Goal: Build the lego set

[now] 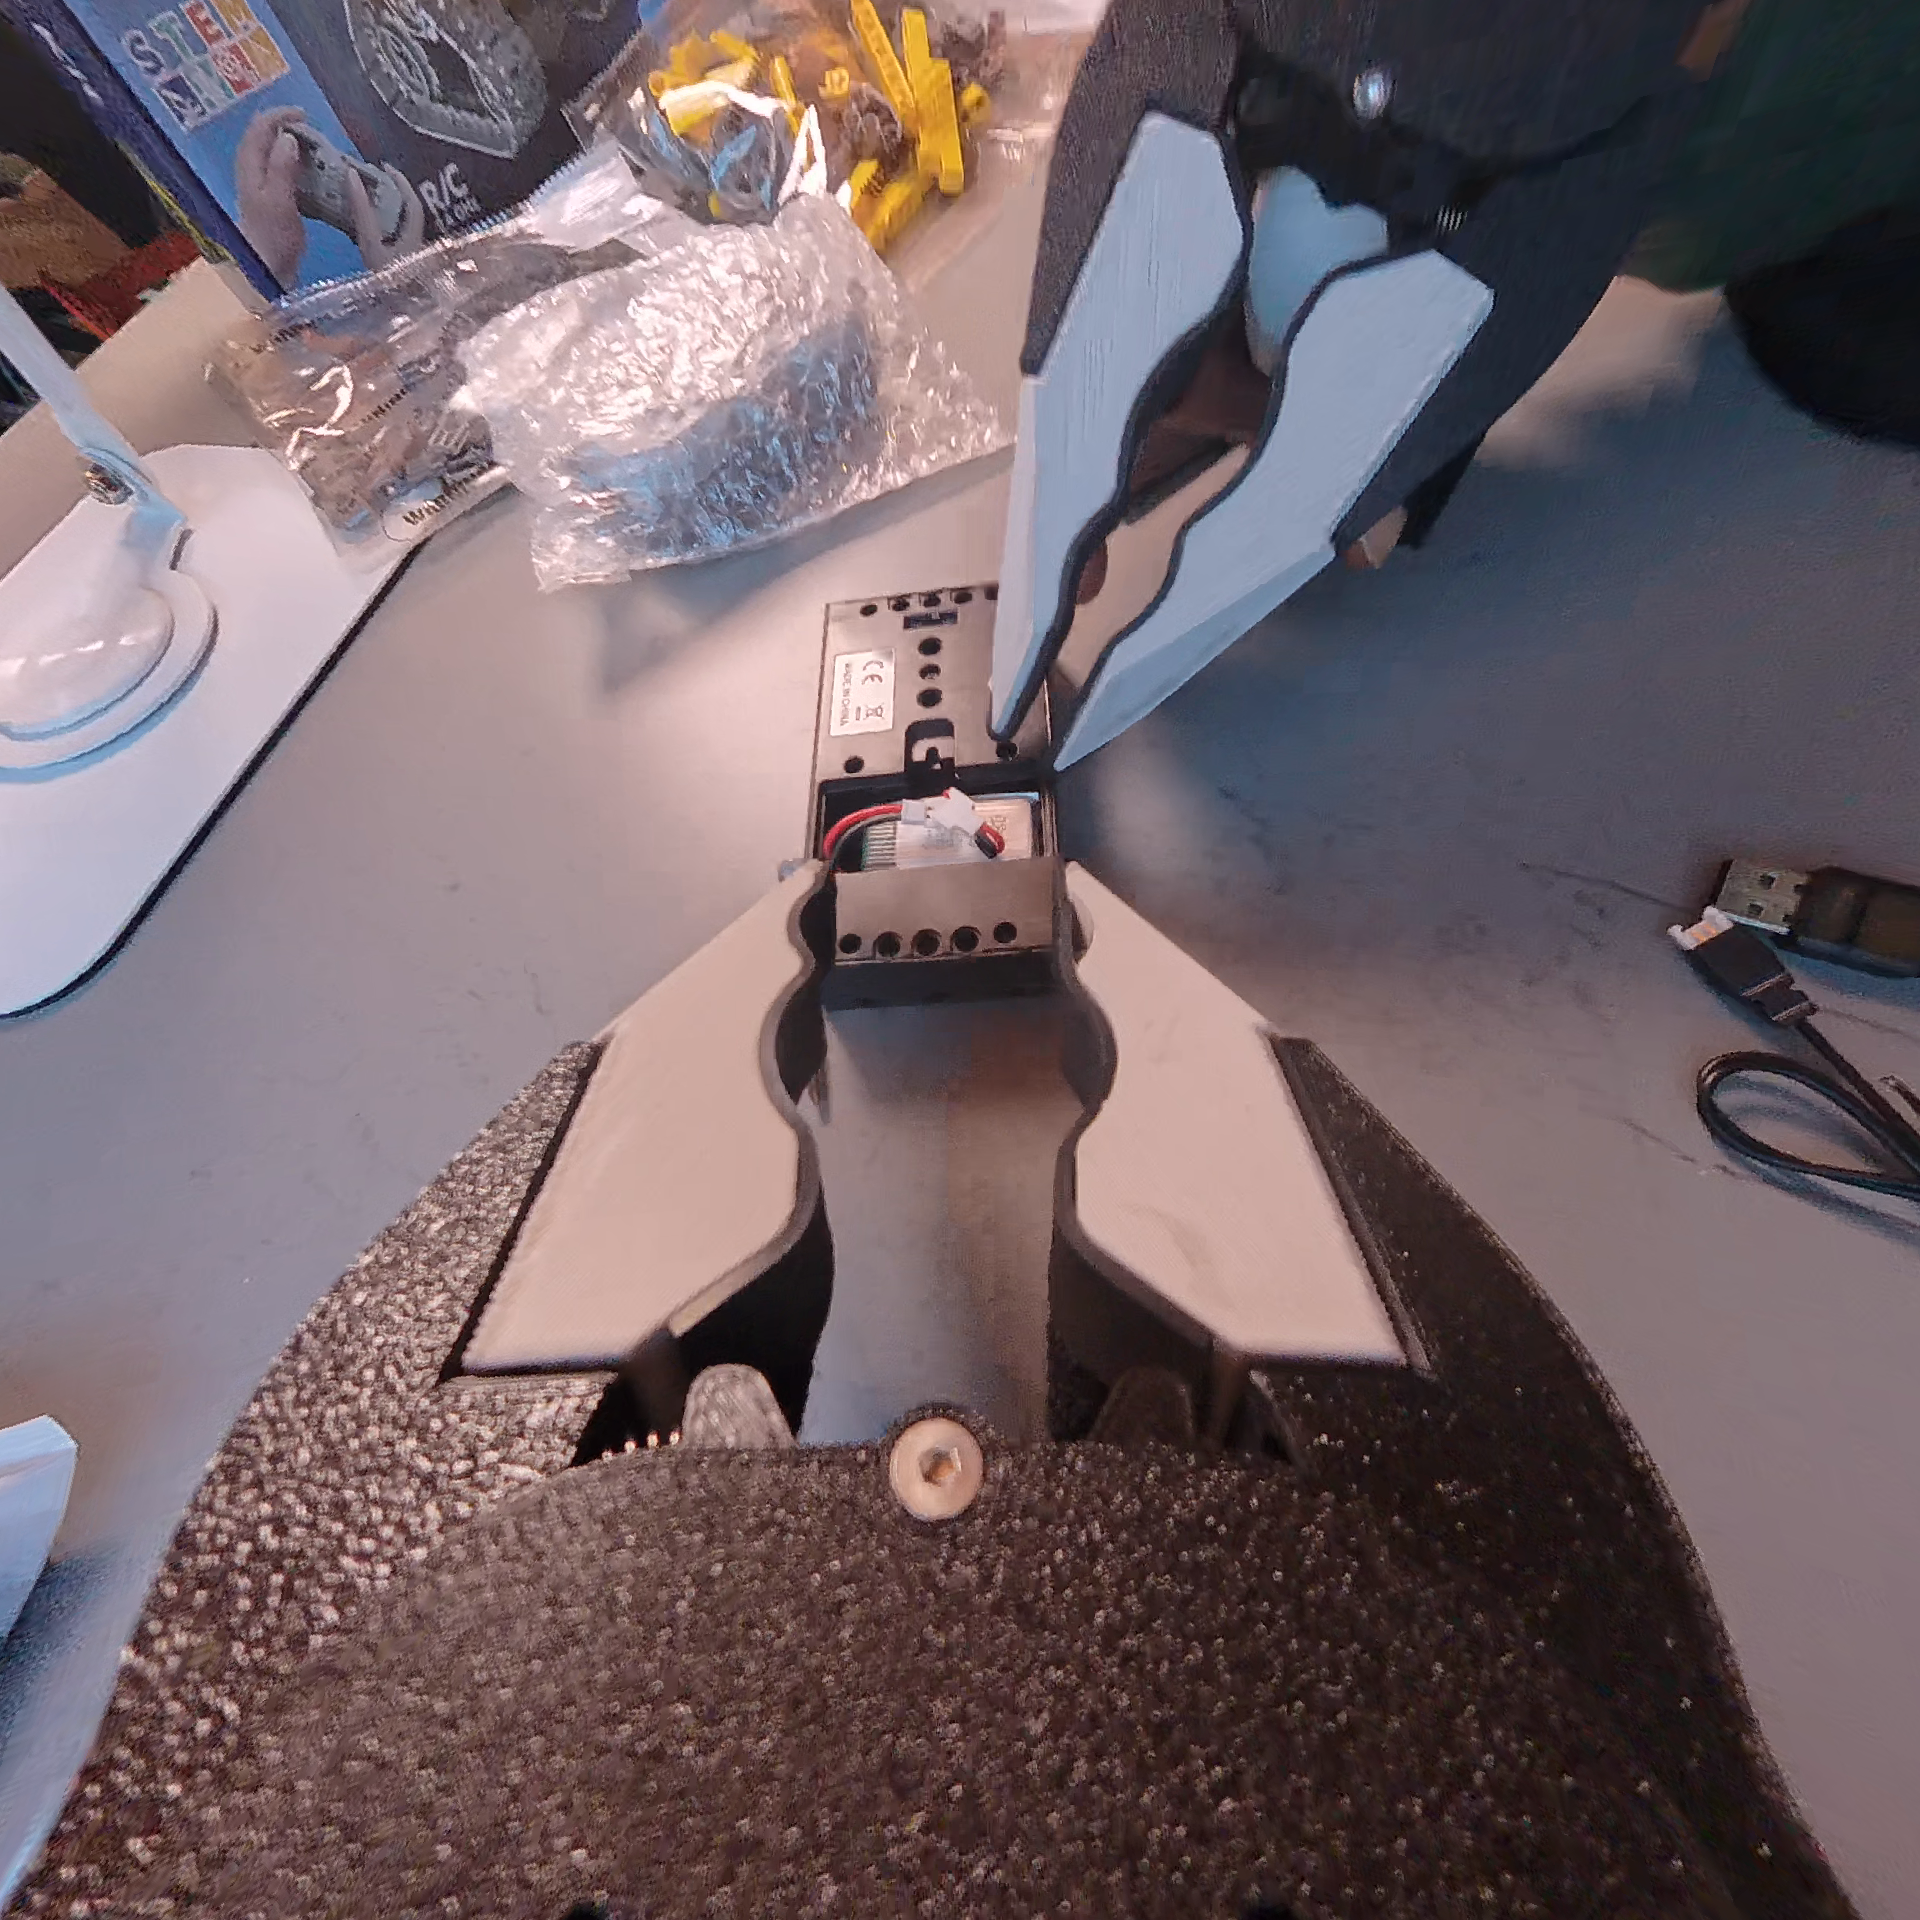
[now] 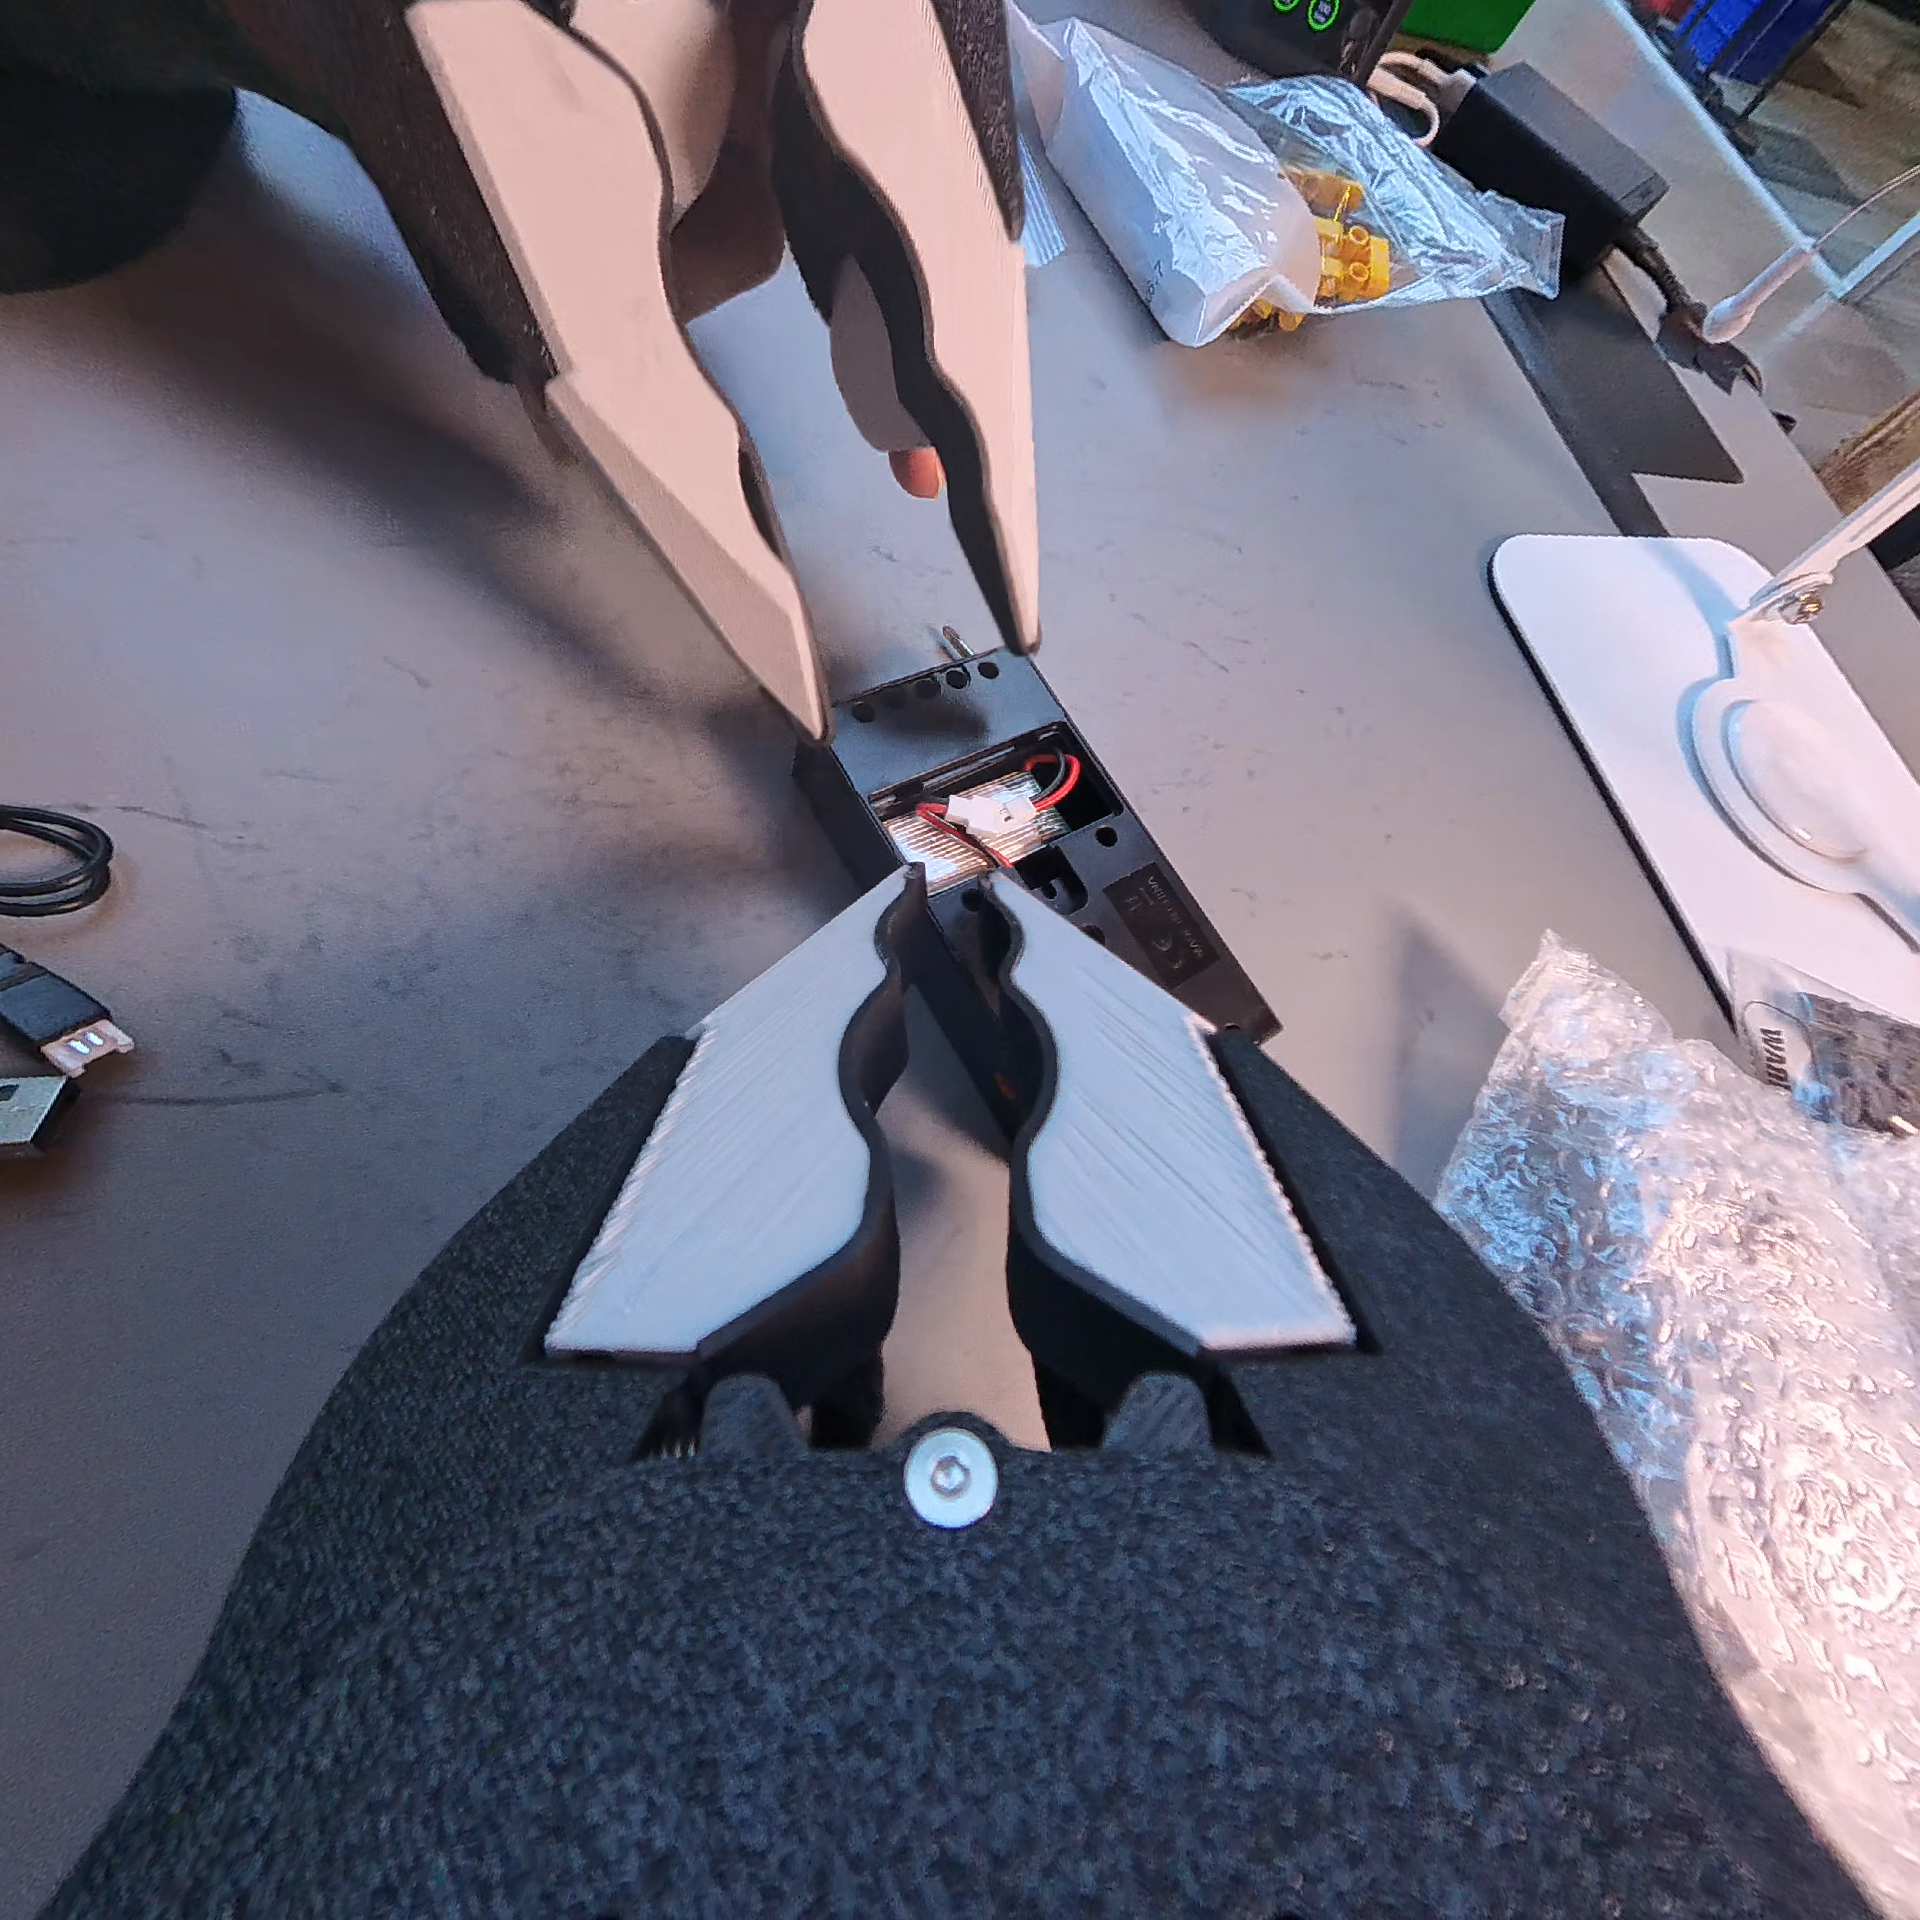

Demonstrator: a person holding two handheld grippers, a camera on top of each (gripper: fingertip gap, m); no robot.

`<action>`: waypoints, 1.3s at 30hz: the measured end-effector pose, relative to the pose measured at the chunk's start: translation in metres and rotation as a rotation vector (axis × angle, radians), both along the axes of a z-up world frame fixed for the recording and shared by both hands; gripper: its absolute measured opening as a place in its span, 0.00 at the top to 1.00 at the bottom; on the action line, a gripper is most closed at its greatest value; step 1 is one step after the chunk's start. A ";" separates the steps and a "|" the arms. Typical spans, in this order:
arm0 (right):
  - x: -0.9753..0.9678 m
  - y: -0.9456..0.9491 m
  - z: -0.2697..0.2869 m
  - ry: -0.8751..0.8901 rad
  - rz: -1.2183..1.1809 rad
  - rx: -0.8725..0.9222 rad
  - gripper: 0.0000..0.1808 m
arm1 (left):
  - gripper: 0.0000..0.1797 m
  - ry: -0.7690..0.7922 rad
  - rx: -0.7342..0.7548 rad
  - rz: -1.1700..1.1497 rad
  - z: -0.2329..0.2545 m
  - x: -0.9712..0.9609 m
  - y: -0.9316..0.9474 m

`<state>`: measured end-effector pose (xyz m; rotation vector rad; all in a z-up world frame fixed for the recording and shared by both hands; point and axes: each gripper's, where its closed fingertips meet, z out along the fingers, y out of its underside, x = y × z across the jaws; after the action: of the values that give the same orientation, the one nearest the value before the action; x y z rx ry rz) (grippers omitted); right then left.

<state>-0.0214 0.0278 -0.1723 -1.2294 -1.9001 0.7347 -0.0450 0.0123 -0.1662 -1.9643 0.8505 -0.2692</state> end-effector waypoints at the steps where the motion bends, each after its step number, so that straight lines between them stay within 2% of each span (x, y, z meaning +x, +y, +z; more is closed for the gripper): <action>1: 0.000 0.000 0.000 -0.001 0.002 -0.004 0.96 | 0.78 -0.048 0.009 0.008 0.006 -0.001 0.001; 3: 0.000 -0.001 0.000 -0.003 0.002 -0.011 0.97 | 0.78 -0.138 0.018 0.032 0.019 -0.005 0.007; 5: 0.000 -0.001 0.000 -0.002 0.001 -0.008 0.97 | 0.78 -0.163 0.046 0.050 0.031 -0.012 0.017; 8: -0.001 0.004 0.006 0.034 -0.018 0.021 0.97 | 0.78 -0.193 0.176 0.124 0.065 -0.028 0.040; 12: -0.006 0.023 0.043 0.233 -0.122 -0.017 0.96 | 0.78 -0.387 0.449 0.317 0.123 -0.061 0.064; 14: -0.005 0.039 0.065 0.355 -0.206 -0.041 0.93 | 0.78 -0.381 0.548 0.405 0.131 -0.079 0.064; 16: -0.002 0.057 0.082 0.466 -0.298 -0.073 0.91 | 0.78 -0.368 0.586 0.467 0.128 -0.092 0.061; 18: -0.002 0.079 0.097 0.554 -0.388 -0.080 0.90 | 0.77 -0.391 0.581 0.496 0.120 -0.097 0.058; 22: -0.022 0.125 0.142 0.654 -0.485 0.024 0.85 | 0.77 -0.380 0.524 0.463 0.105 -0.086 0.057; 29: -0.093 0.211 0.223 0.760 -0.581 0.091 0.86 | 0.77 -0.348 0.456 0.375 0.087 -0.059 0.051; 39: -0.124 0.273 0.237 0.719 -0.686 0.098 0.92 | 0.77 -0.324 0.412 0.343 0.077 -0.053 0.054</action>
<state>-0.1456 0.3009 0.0648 -1.2228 -0.8428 0.5784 -0.0980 0.0662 -0.0891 -1.5873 0.3185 -0.1839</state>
